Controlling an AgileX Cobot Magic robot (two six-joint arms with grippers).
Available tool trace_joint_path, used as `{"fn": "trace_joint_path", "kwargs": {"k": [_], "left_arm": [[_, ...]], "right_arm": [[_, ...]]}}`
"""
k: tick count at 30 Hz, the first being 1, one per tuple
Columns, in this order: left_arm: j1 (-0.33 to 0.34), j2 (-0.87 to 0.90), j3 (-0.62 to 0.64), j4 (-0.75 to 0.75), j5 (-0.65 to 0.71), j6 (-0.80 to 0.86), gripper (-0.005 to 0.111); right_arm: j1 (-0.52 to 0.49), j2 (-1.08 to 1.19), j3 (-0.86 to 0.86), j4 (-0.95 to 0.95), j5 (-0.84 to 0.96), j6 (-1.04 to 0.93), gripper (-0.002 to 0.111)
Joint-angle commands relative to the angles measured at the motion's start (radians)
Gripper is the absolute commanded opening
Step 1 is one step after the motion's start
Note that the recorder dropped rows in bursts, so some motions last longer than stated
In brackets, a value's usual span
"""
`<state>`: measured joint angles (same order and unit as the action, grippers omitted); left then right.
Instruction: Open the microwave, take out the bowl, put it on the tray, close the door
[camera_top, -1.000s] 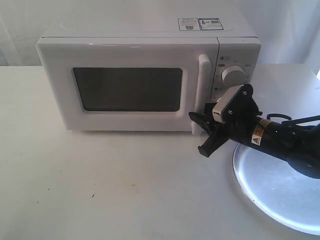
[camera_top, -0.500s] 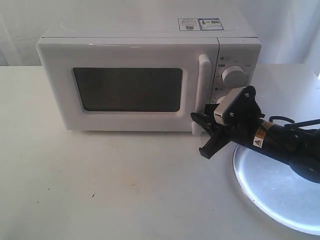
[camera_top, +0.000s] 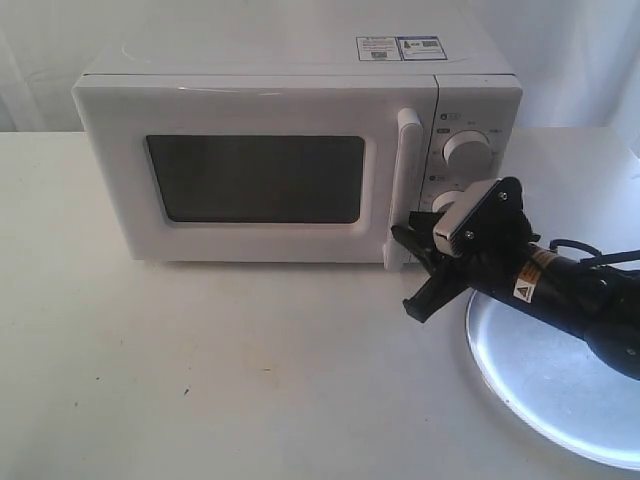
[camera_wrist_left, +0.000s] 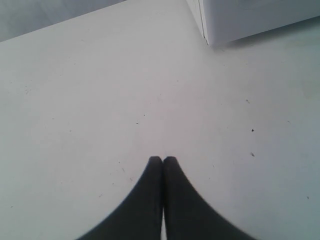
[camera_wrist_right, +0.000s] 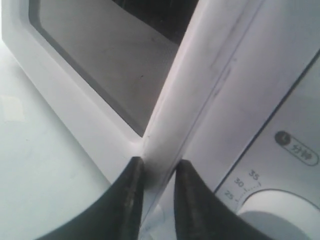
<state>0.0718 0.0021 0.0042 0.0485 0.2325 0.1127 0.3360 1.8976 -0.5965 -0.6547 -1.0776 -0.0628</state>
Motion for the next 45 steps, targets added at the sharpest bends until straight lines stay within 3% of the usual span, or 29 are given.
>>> {"fn": "trace_joint_path", "kwargs": {"k": [1, 4, 9, 11, 16, 20, 26, 34, 39, 45], "left_arm": [[-0.003, -0.002, -0.004, -0.004, -0.001, -0.004, 0.0], [-0.003, -0.002, -0.004, -0.004, -0.001, -0.004, 0.0], [-0.003, -0.002, -0.004, -0.004, -0.001, -0.004, 0.0], [-0.003, -0.002, -0.004, -0.004, -0.001, -0.004, 0.0], [-0.003, -0.002, -0.004, -0.004, -0.001, -0.004, 0.0], [-0.003, -0.002, -0.004, -0.004, -0.001, -0.004, 0.0], [-0.003, -0.002, -0.004, -0.004, -0.001, -0.004, 0.0], [-0.003, -0.002, -0.004, -0.004, -0.001, -0.004, 0.0], [-0.003, -0.002, -0.004, -0.004, -0.001, -0.004, 0.0], [-0.003, -0.002, -0.004, -0.004, -0.001, -0.004, 0.0]], "right_arm": [[0.062, -0.02, 0.022, -0.25, -0.143, -0.038, 0.0], [0.064, -0.02, -0.006, -0.301, -0.143, -0.011, 0.008], [0.123, -0.02, -0.05, -0.309, -0.143, 0.011, 0.052], [0.123, -0.02, -0.072, -0.307, -0.143, 0.015, 0.055], [0.123, -0.02, -0.103, -0.311, -0.143, 0.015, 0.034], [0.123, -0.02, -0.105, -0.345, -0.143, 0.015, 0.001], [0.148, -0.02, -0.105, -0.377, -0.143, 0.013, 0.0], [0.257, -0.046, -0.105, -0.377, -0.143, -0.079, 0.0], [0.32, -0.141, -0.086, -0.381, -0.143, -0.031, 0.0], [0.324, -0.186, -0.078, -0.464, -0.143, -0.012, 0.0]]}}
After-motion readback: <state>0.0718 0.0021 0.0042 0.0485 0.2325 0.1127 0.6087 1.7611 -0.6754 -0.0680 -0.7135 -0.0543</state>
